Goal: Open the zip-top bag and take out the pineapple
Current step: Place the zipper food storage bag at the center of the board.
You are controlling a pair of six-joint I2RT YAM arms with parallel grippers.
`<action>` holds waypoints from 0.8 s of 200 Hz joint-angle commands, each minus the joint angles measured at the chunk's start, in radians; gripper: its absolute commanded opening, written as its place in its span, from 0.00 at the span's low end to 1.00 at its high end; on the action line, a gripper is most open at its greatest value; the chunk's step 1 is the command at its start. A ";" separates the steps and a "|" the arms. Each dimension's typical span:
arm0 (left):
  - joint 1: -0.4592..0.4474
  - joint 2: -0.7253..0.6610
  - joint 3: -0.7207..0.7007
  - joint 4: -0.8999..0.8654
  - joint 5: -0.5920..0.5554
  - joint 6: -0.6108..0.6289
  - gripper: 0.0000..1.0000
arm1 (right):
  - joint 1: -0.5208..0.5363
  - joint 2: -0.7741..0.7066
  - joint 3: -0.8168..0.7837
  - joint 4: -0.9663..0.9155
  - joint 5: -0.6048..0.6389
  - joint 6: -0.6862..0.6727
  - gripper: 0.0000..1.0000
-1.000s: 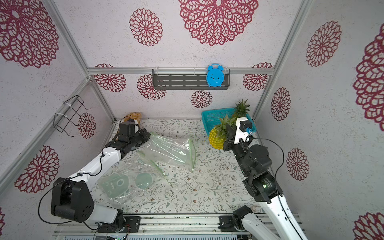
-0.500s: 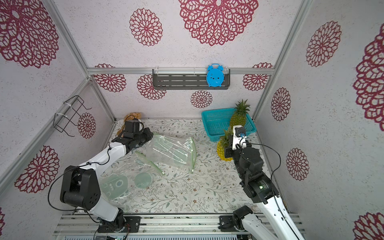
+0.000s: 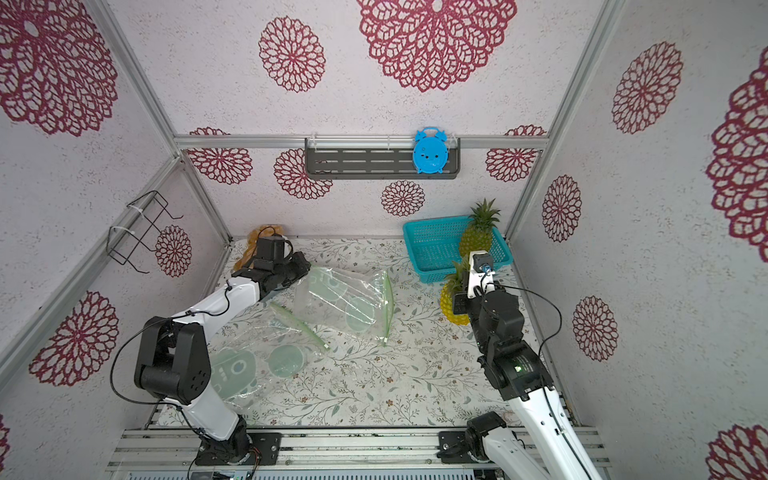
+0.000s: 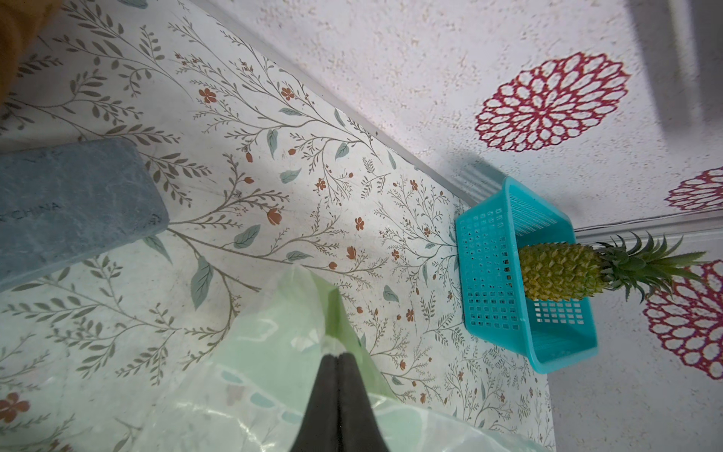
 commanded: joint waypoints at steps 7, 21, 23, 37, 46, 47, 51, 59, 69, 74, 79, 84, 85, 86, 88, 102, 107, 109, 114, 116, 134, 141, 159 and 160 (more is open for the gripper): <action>0.005 0.015 0.034 0.007 -0.017 0.026 0.14 | -0.037 0.002 0.039 0.188 -0.058 0.003 0.00; 0.005 0.010 0.045 -0.006 -0.023 0.036 0.29 | -0.056 0.020 0.046 0.196 -0.089 0.011 0.00; 0.006 0.010 0.047 -0.009 -0.024 0.038 0.32 | -0.059 0.024 0.047 0.198 -0.095 0.013 0.00; 0.006 -0.003 0.058 -0.028 -0.032 0.055 0.45 | -0.082 0.042 0.054 0.214 -0.136 0.025 0.00; 0.006 -0.014 0.061 -0.038 -0.038 0.065 0.52 | -0.098 0.054 0.057 0.225 -0.167 0.034 0.00; 0.006 -0.015 0.061 -0.039 -0.039 0.067 0.52 | -0.099 0.055 0.058 0.226 -0.170 0.035 0.00; 0.006 -0.021 0.062 -0.045 -0.043 0.071 0.55 | -0.106 0.062 0.060 0.231 -0.183 0.040 0.00; 0.006 -0.034 0.062 -0.054 -0.053 0.077 0.59 | -0.118 0.072 0.065 0.240 -0.207 0.050 0.00; 0.006 -0.053 0.059 -0.067 -0.060 0.088 0.64 | -0.133 0.088 0.073 0.254 -0.240 0.063 0.00; 0.006 -0.064 0.058 -0.073 -0.063 0.093 0.65 | -0.141 0.095 0.076 0.262 -0.258 0.069 0.00; 0.007 -0.074 0.055 -0.080 -0.064 0.099 0.66 | -0.148 0.103 0.079 0.270 -0.274 0.077 0.00; 0.006 -0.086 0.053 -0.089 -0.067 0.103 0.67 | -0.156 0.112 0.082 0.279 -0.291 0.084 0.00; 0.006 -0.088 0.053 -0.091 -0.067 0.105 0.67 | -0.158 0.113 0.083 0.281 -0.294 0.086 0.00; 0.006 -0.091 0.051 -0.092 -0.067 0.105 0.67 | -0.159 0.114 0.083 0.283 -0.297 0.087 0.00; 0.006 -0.096 0.050 -0.094 -0.068 0.106 0.67 | -0.162 0.118 0.083 0.286 -0.302 0.090 0.00; 0.006 -0.134 0.033 -0.114 -0.070 0.119 0.69 | -0.186 0.143 0.092 0.309 -0.347 0.112 0.00; 0.006 -0.149 0.022 -0.121 -0.072 0.121 0.69 | -0.196 0.153 0.096 0.319 -0.364 0.122 0.00; 0.006 -0.156 0.018 -0.124 -0.071 0.123 0.69 | -0.199 0.156 0.097 0.324 -0.372 0.126 0.00; 0.006 -0.173 0.007 -0.128 -0.072 0.127 0.69 | -0.210 0.165 0.099 0.337 -0.391 0.136 0.00; 0.006 -0.180 0.004 -0.132 -0.071 0.129 0.69 | -0.213 0.169 0.099 0.343 -0.399 0.141 0.00; 0.006 -0.249 -0.042 -0.155 -0.073 0.142 0.69 | -0.253 0.209 0.108 0.394 -0.473 0.187 0.00; 0.006 -0.280 -0.058 -0.167 -0.074 0.150 0.69 | -0.268 0.228 0.114 0.415 -0.503 0.203 0.00; 0.006 -0.356 -0.093 -0.205 -0.073 0.180 0.69 | -0.306 0.277 0.130 0.472 -0.576 0.251 0.00; 0.006 -0.360 -0.094 -0.208 -0.074 0.181 0.69 | -0.309 0.279 0.131 0.476 -0.579 0.255 0.00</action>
